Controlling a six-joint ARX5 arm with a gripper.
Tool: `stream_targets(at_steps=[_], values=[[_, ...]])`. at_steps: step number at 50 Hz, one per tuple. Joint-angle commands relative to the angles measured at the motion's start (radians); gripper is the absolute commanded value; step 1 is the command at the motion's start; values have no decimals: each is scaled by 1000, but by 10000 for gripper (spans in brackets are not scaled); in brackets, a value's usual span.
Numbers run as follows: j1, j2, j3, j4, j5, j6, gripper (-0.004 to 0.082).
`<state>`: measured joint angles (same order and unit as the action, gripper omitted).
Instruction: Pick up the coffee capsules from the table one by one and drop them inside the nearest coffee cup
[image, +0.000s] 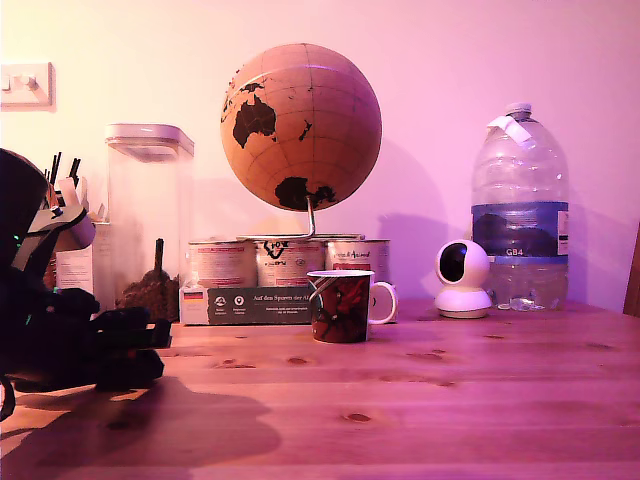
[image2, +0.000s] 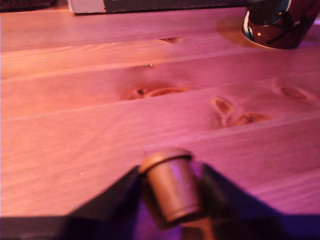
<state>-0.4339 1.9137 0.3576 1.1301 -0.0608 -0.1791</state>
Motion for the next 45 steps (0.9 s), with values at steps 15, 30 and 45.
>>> stream_targets(at_steps=[15, 30, 45], values=[[0, 19, -4, 24, 2, 14, 157], [-3, -10, -8, 22, 2, 27, 156], [-27, -163, -11, -20, 39, 86, 152]])
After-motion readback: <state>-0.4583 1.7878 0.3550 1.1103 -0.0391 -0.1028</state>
